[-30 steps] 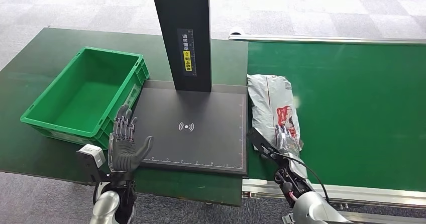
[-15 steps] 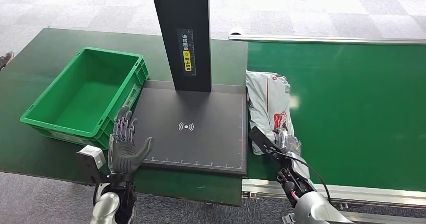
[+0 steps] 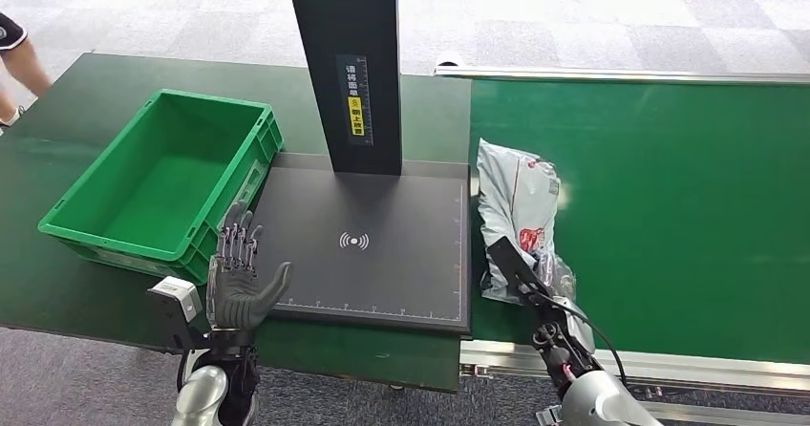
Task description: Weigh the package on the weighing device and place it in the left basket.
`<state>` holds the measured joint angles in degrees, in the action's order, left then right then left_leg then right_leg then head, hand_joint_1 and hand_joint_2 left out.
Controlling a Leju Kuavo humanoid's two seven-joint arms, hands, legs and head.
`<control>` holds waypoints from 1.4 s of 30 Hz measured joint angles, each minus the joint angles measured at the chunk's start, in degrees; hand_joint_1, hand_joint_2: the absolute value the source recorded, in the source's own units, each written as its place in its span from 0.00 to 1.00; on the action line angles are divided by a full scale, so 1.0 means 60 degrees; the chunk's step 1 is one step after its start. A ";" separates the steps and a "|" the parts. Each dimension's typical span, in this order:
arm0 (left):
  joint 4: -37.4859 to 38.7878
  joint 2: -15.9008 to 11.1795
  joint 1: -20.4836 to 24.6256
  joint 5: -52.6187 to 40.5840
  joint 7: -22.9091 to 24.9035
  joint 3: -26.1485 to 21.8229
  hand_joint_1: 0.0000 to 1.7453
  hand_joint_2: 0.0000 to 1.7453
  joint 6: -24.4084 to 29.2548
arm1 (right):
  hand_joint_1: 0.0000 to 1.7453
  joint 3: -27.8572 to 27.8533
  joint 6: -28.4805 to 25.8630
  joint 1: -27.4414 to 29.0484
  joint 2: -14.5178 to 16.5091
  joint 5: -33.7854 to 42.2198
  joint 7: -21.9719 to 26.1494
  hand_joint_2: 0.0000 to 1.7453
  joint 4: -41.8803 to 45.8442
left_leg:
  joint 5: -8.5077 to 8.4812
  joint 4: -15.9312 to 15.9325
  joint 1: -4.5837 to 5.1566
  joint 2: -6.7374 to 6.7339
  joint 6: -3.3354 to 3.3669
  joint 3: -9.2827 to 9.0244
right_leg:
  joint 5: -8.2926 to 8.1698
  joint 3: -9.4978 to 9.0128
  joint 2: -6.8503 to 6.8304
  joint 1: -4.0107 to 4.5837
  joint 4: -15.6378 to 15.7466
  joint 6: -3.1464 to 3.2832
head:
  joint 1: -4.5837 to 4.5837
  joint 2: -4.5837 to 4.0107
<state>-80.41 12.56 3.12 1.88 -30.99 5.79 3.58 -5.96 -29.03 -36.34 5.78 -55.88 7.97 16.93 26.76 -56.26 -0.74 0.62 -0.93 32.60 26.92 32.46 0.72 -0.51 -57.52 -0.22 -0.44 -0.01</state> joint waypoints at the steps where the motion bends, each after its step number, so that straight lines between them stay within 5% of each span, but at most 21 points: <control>1: 0.0000 -0.0001 0.0000 0.0000 0.0000 0.0000 0.00 1.00 0.0000 | 1.00 -0.0048 0.0000 0.0011 0.0001 0.0015 0.0014 1.00 0.0010 | 0.0000 0.0000 0.0000 0.0000 0.0000 0.0000 | 0.0000 0.0000 0.0000 0.0000 0.0000 0.0000 | 0.0000 0.0000; 8: 0.0000 -0.0007 0.0000 0.0002 0.0000 0.0000 0.00 1.00 0.0002 | 1.00 -0.0256 0.0012 0.0053 0.0014 0.0171 0.0155 1.00 0.0044 | 0.0000 0.0000 0.0000 0.0000 0.0000 0.0000 | 0.0000 0.0000 0.0000 0.0000 0.0000 0.0000 | -0.0001 0.0001; 15: -0.0004 -0.0014 0.0000 0.0000 -0.0046 -0.0036 0.00 1.00 0.0186 | 1.00 -0.1031 0.0293 0.0435 0.0188 0.2817 0.2427 1.00 0.0908 | 0.0000 0.0000 0.0000 0.0002 0.0000 0.0003 | 0.0000 0.0000 0.0000 0.0000 0.0000 0.0000 | 0.0000 0.0001; 18: -0.0056 -0.0016 -0.0030 -0.0131 -0.0173 -0.0065 0.00 1.00 0.0295 | 1.00 -0.0980 0.0300 0.1012 0.0264 0.3727 0.2580 1.00 0.2523 | 0.0000 0.0000 0.0000 0.0006 0.0000 0.0005 | 0.0000 0.0003 -0.0001 0.0000 0.0000 0.0000 | 0.0001 0.0000; 23: -0.0401 -0.0020 -0.0152 -0.0514 -0.0615 -0.0204 0.00 1.00 0.0562 | 1.00 0.0031 0.0213 0.1957 0.0084 0.3728 0.1830 1.00 0.6662 | 0.0000 0.0003 0.0001 -0.0022 0.0000 0.0023 | -0.0006 0.0017 0.0012 0.0000 -0.0002 0.0006 | -0.0001 0.0001; 27: -0.0618 -0.0094 0.0192 -0.0688 -0.0842 -0.0598 0.00 1.00 0.0906 | 1.00 0.1267 0.0965 0.1151 -0.0052 0.3468 0.1056 1.00 0.8384 | -0.0016 0.0005 -0.0001 -0.0078 -0.0001 0.0016 | -0.0032 0.0037 0.0054 0.0003 -0.0002 0.0021 | 0.0000 0.0000; 35: -0.0724 -0.0609 0.1025 -0.0776 -0.0846 -0.1753 0.00 1.00 0.1300 | 1.00 0.3464 0.1538 -0.0636 0.0213 0.4150 0.0720 1.00 0.8549 | -0.0052 0.0009 -0.0013 -0.0050 -0.0012 0.0020 | -0.0042 0.0030 0.0041 0.0018 -0.0012 0.0024 | -0.0001 0.0001; 42: -0.0577 -0.0957 0.1370 -0.0479 -0.1006 -0.2091 0.00 1.00 0.1403 | 1.00 0.4829 0.2044 -0.1209 0.0811 0.4110 0.0697 1.00 0.6457 | -0.0051 0.0008 -0.0011 -0.0044 -0.0012 0.0027 | -0.0041 0.0034 0.0036 0.0016 -0.0012 0.0024 | -0.0004 0.0001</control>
<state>-83.88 6.81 11.33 -0.99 -37.03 -6.75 12.00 23.01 -16.76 -43.60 10.64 -31.22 12.15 55.67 26.46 -56.21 -0.80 0.36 -1.00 32.76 26.68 32.66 0.93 -0.41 -57.59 -0.07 -0.46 0.00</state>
